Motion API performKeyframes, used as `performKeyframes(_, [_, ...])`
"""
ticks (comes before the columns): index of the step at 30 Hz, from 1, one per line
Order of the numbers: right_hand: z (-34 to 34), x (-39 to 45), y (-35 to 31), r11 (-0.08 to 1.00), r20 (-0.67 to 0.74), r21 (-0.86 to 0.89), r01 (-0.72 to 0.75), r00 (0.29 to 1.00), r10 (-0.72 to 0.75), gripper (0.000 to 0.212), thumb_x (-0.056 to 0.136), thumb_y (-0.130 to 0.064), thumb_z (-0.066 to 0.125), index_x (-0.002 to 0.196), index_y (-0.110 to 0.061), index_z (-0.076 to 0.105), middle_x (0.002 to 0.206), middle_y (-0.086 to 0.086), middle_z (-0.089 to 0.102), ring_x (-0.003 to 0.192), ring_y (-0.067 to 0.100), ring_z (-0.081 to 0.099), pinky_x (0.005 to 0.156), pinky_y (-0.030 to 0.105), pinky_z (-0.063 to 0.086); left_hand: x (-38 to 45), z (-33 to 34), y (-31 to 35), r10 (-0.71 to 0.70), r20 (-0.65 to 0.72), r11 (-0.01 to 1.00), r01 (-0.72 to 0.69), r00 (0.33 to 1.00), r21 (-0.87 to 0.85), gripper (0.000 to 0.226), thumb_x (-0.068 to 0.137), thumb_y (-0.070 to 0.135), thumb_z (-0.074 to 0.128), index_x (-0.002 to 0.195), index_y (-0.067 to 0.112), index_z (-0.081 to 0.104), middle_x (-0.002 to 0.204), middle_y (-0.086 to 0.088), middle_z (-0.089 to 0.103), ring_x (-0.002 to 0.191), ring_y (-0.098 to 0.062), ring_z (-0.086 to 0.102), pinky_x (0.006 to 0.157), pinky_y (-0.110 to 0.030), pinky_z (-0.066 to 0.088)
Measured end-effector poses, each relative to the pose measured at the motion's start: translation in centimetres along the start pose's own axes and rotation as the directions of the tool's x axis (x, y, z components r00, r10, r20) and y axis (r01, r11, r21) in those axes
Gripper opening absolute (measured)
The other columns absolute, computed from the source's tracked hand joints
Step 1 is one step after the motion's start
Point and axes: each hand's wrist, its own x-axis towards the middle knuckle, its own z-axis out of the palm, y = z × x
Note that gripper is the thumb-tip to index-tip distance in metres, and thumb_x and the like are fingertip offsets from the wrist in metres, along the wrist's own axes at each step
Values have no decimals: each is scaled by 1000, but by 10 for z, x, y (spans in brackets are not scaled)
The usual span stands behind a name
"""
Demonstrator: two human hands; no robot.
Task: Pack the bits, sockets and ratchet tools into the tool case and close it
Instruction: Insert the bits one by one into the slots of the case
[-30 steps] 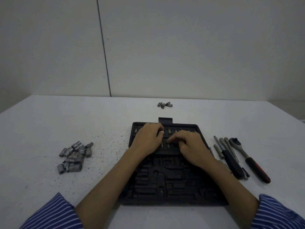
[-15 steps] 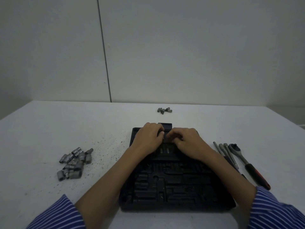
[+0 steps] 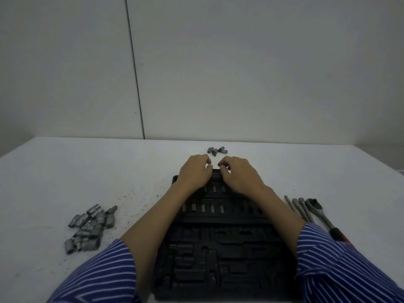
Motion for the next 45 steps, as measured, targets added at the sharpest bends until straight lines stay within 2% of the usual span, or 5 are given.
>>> performKeyframes(9, [29, 6, 5, 1000, -47, -19, -4, 999, 3, 34, 98, -26, 37, 66, -15, 41, 74, 1, 49, 77, 23, 46, 62, 31, 31, 30, 15, -13, -71, 20, 995, 72, 997, -67, 25, 90, 18, 46, 107, 7, 60, 114, -9, 60, 101, -25, 57, 87, -40, 47])
performKeyframes(16, [38, 8, 12, 999, -99, -34, 43, 994, -46, 33, 99, -27, 36, 85, -8, 60, 85, 6, 60, 84, 23, 50, 73, 37, 43, 55, 24, -20, -61, 8, 998, 61, 998, 0, 33, 91, 17, 45, 122, 8, 53, 122, -10, 56, 114, -24, 49, 87, -35, 43])
performKeyframes(26, [39, 10, 12, 997, -107, -50, 64, 992, -69, 30, 99, -26, 35, 87, -10, 57, 90, 5, 59, 85, 21, 48, 73, 34, 42, 82, 35, -19, -17, 11, 992, 16, 1000, 128, 33, 91, 10, 40, 121, 12, 52, 118, -7, 58, 112, -27, 44, 79, -33, 37])
performKeyframes(34, [39, 9, 12, 998, -108, -32, 60, 992, -63, 30, 99, -26, 36, 91, -9, 59, 92, 6, 60, 87, 22, 48, 75, 36, 43, 81, 36, -16, -24, -137, 983, 48, 990, 175, 21, 87, 10, 45, 93, 8, 65, 95, -7, 65, 87, -25, 57, 61, -28, 36])
performKeyframes(45, [39, 9, 12, 998, -112, -37, 50, 992, -54, 32, 99, -26, 35, 95, -9, 61, 93, 6, 60, 87, 22, 48, 74, 34, 41, 75, 33, -16, -71, -153, 994, 82, 986, 67, 19, 84, 9, 50, 90, 16, 66, 102, -5, 63, 95, -24, 57, 67, -28, 39])
